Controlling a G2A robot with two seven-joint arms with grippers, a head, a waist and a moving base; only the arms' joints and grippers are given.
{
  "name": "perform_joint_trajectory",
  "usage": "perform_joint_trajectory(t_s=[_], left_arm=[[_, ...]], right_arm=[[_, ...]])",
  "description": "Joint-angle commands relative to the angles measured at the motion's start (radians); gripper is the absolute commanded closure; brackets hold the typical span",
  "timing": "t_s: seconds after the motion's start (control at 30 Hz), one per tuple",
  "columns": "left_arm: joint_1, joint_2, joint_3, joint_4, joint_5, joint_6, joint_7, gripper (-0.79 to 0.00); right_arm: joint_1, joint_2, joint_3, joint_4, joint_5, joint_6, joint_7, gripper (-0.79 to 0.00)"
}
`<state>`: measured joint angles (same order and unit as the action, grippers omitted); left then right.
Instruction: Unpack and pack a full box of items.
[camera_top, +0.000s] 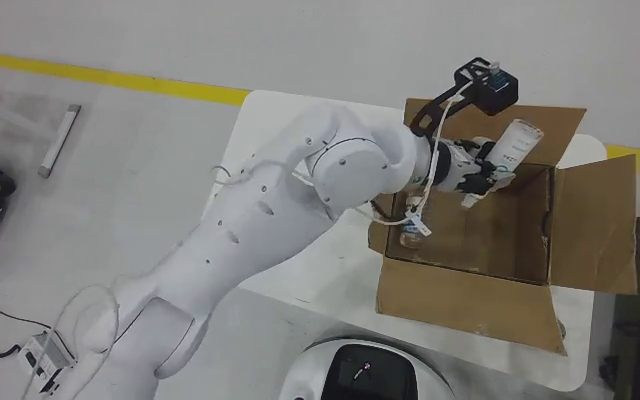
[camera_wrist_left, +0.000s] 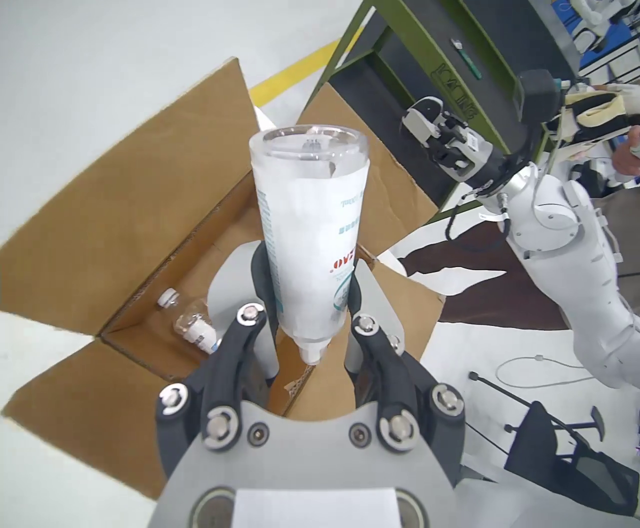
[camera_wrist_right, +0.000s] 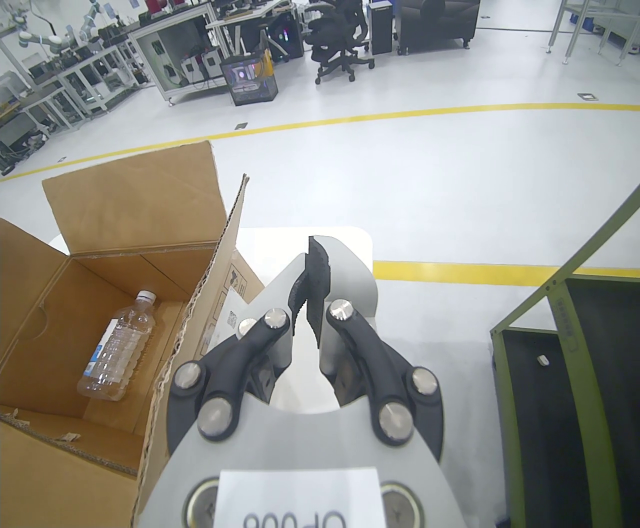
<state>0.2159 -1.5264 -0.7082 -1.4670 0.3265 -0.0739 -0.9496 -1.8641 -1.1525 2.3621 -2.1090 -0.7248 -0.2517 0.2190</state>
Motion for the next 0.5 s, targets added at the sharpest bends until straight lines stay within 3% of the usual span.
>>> perform_joint_trajectory(t_s=[0.0,0.47], left_arm=[[0.0,0.001,-0.001,-0.002,0.011,0.002,-0.001,0.0],[0.027,0.001,-0.003,0.005,0.024,0.028,0.034,0.0]], right_arm=[[0.001,-0.001,0.001,0.0,0.0,-0.001,0.001,0.0],[0.0,-0.007,-0.001,-0.016,0.004,-0.008,0.01,0.0]])
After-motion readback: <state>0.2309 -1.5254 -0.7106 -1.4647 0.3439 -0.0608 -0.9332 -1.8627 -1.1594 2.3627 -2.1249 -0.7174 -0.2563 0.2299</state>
